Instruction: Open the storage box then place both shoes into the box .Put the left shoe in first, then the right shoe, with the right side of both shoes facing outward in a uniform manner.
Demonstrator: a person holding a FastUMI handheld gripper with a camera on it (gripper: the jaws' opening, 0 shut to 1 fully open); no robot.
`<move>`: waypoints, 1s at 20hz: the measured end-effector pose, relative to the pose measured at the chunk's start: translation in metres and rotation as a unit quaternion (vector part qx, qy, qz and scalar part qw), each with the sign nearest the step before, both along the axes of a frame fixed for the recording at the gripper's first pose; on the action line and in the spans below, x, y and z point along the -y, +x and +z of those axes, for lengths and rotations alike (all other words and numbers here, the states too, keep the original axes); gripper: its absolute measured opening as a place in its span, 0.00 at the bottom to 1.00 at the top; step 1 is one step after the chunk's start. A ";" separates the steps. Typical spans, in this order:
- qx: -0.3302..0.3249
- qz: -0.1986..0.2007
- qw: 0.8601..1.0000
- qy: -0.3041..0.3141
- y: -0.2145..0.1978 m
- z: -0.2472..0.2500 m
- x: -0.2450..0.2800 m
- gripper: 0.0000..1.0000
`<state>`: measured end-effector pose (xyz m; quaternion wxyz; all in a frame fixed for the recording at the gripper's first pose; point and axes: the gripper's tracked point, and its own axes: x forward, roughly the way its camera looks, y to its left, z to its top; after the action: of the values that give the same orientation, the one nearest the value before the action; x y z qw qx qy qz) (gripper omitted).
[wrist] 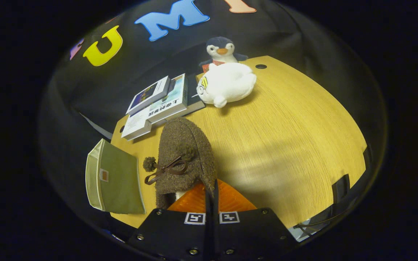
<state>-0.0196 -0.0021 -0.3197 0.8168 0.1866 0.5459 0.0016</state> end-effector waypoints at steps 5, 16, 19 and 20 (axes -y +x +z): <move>0.015 0.003 1.000 0.013 0.012 0.027 -0.038 0.00; 0.043 0.040 0.997 0.051 0.041 0.074 -0.144 0.00; 0.039 0.049 0.996 0.068 0.043 0.080 -0.179 0.00; 0.039 0.051 0.995 0.078 0.043 0.083 -0.192 0.00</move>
<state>0.0239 0.1900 -0.2370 0.8189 0.2216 0.5211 0.0936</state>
